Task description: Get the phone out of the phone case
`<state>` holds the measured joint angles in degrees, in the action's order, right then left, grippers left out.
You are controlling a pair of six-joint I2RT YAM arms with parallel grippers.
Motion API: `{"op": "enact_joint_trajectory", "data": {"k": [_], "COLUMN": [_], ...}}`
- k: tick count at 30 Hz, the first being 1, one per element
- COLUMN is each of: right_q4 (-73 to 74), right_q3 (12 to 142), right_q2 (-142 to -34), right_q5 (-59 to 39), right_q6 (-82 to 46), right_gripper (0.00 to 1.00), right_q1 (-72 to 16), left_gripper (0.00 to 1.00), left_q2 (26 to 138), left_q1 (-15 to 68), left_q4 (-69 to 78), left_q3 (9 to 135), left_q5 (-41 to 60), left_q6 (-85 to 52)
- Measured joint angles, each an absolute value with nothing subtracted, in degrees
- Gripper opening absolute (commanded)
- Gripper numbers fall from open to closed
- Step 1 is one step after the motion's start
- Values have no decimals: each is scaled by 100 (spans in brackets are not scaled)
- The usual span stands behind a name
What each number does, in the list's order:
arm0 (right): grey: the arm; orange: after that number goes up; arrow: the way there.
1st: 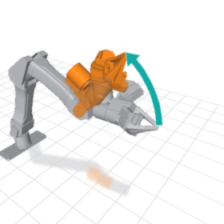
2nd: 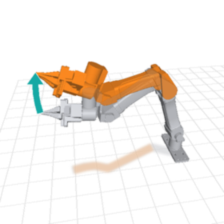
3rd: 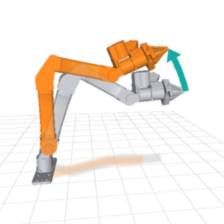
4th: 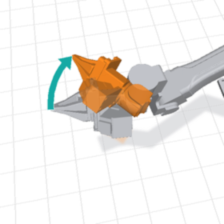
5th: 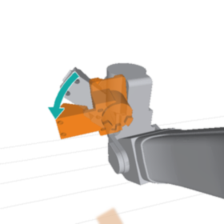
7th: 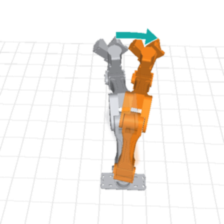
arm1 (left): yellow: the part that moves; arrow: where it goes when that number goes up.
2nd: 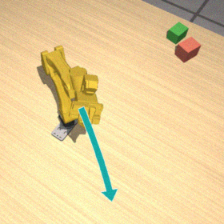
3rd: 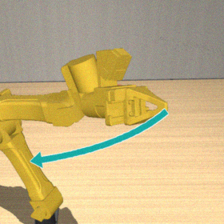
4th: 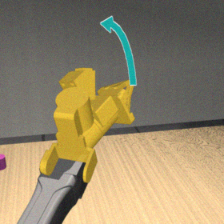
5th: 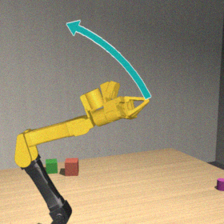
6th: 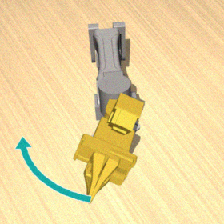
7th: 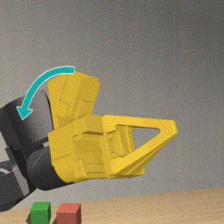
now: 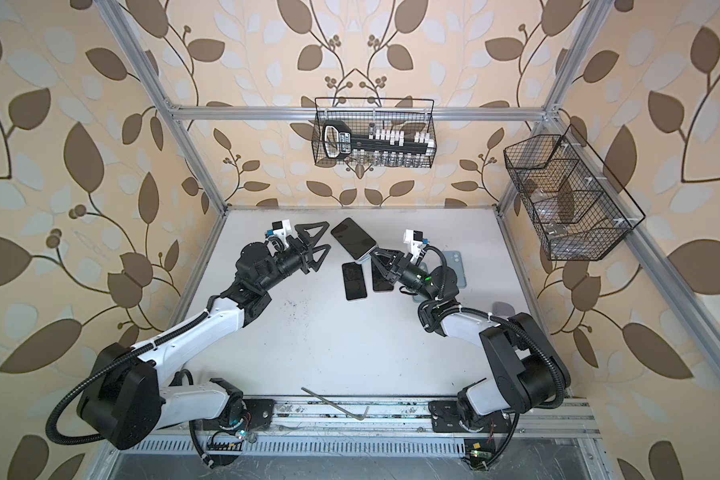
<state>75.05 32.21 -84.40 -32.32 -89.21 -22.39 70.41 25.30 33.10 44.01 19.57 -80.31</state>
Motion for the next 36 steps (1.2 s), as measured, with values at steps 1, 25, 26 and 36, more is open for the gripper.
{"op": "enact_joint_trajectory", "data": {"k": [1, 25, 26, 36], "right_q4": [7505, 7050, 7041, 7046], "right_q3": [3214, 2954, 2936, 2877], "right_q2": [-8440, -8390, -8390, -8390], "right_q5": [-3190, -1302, -1269, -1048], "right_q6": [-8906, -7824, -7804, -7684], "right_gripper": [0, 0, 0, 0], "right_q1": [-2239, -3212, -3232, -3354], "left_gripper": [99, 99, 99, 99], "left_q2": [6956, 6628, 6628, 6650], "left_q1": [2561, 3883, 3905, 3909], "left_q4": [3170, 2733, 2768, 2869], "left_q3": [4401, 4278, 4278, 4278], "left_q5": [1914, 972, 954, 851], "left_q6": [-8077, -9430, -9437, -9443]}}
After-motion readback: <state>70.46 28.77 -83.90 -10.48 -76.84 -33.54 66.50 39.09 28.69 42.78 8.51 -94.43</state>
